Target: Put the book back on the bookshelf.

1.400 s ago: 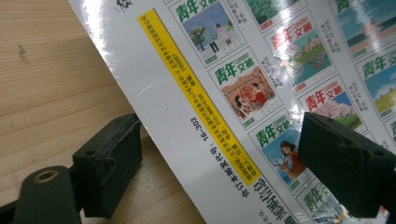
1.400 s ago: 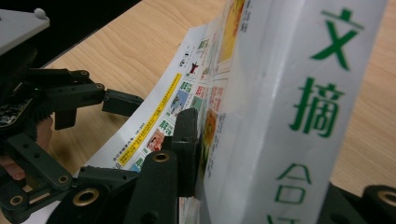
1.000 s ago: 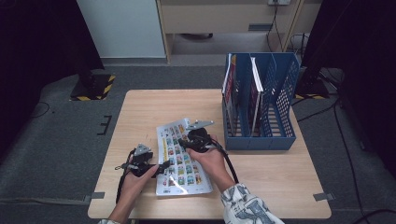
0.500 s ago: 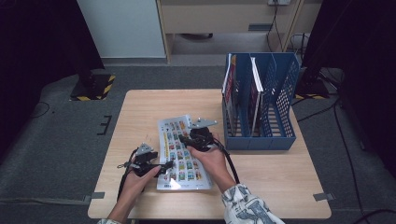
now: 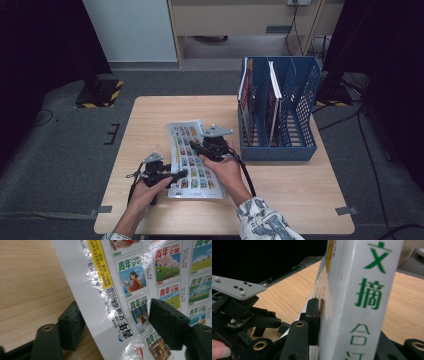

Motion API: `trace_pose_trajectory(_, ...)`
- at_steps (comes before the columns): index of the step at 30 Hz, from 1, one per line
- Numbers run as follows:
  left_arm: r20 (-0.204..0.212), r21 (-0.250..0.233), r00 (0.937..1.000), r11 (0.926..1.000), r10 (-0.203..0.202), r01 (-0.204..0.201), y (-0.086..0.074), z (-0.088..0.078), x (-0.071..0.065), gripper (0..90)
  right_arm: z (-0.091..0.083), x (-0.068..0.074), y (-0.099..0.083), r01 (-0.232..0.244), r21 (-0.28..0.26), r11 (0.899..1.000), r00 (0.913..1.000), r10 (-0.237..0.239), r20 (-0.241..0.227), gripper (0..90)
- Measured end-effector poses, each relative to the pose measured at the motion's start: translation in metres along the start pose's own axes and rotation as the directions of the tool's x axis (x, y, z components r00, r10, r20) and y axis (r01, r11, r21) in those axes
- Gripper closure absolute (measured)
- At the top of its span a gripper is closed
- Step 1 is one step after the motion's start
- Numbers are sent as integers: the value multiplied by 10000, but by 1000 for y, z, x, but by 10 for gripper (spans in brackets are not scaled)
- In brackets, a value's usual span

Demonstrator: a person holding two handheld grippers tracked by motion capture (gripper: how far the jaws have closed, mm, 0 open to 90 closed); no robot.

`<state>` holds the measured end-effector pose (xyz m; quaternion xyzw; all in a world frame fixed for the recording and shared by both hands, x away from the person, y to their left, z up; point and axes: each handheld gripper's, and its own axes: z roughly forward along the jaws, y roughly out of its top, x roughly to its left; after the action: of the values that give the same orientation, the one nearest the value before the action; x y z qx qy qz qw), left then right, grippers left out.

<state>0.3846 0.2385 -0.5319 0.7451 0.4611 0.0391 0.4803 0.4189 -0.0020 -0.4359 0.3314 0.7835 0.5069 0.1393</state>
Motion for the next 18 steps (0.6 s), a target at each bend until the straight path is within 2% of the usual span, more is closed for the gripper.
trace_pose_trajectory(2,34,60,9998,9998,-172,172,4,-4,4,386,0,1,1,47,-96,9999,10000,-48,-24,723)
trace_pose_trajectory(8,-335,-179,9994,9998,-21,15,10,-12,1,570,-3,0,2,228,-359,9991,9997,-229,-24,728)
trace_pose_trajectory(18,-344,-121,9993,9999,-123,118,12,-18,3,680,-4,-1,2,363,-543,9979,9991,-375,-207,729)
